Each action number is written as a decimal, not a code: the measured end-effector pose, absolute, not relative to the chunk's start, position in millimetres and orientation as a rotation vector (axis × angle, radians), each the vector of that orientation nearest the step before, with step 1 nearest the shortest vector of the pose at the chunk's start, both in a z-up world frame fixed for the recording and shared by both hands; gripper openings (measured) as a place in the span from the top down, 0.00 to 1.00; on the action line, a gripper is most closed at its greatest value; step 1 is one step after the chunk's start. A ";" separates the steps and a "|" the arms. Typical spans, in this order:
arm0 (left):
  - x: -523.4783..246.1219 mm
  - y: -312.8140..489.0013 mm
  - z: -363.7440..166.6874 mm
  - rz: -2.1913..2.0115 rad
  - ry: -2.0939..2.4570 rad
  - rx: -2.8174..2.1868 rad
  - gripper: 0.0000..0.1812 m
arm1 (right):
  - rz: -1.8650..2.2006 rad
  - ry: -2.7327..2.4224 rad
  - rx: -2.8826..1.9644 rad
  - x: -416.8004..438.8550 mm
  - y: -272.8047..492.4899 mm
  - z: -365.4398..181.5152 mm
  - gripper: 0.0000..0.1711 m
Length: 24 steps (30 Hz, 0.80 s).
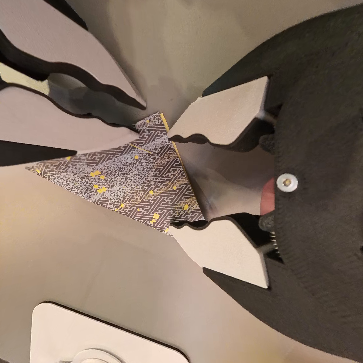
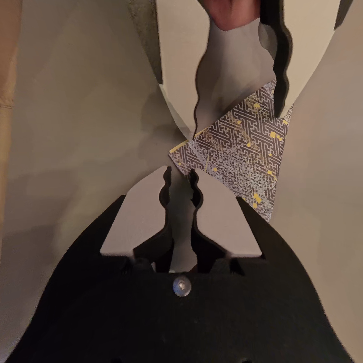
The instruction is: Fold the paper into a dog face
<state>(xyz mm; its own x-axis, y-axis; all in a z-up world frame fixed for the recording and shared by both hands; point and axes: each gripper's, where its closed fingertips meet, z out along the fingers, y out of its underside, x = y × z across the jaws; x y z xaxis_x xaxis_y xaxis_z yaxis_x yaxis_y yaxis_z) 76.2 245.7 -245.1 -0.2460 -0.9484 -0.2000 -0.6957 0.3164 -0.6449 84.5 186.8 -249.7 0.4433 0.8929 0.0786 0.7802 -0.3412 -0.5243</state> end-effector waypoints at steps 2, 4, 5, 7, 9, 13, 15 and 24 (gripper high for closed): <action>76.2 245.6 -245.3 -0.588 2.026 -1.448 0.58 | 0.272 -1.409 -2.200 85.7 188.3 -250.6 0.90; 76.3 245.7 -245.3 -0.588 2.027 -1.449 0.58 | 0.246 -1.413 -2.192 86.7 190.4 -251.0 0.93; 76.2 245.7 -245.3 -0.588 2.028 -1.448 0.58 | 0.240 -1.420 -2.190 86.7 190.5 -251.3 0.94; 76.3 245.8 -245.3 -0.588 2.028 -1.449 0.58 | 0.235 -1.427 -2.180 85.4 190.9 -251.5 0.96; 76.3 245.7 -245.4 -0.590 2.027 -1.450 0.58 | 0.228 -1.436 -2.173 84.4 190.9 -251.5 0.96; 76.3 245.8 -245.4 -0.591 2.028 -1.449 0.58 | 0.253 -1.434 -2.168 87.0 188.4 -247.6 0.94; 76.3 245.8 -245.5 -0.594 2.028 -1.452 0.58 | 0.223 -1.458 -2.178 93.2 187.5 -248.0 0.92; 76.4 245.5 -245.4 -0.590 2.031 -1.447 0.59 | 0.123 -1.511 -2.146 101.0 190.5 -249.8 0.93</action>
<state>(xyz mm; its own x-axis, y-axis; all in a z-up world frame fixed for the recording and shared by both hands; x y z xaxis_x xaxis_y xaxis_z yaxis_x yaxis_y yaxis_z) 76.4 245.5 -245.4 -0.2510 -0.9482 -0.1945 -0.6961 0.3164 -0.6445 101.0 190.5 -249.8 0.3771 0.9018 0.2110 0.8557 -0.2521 -0.4519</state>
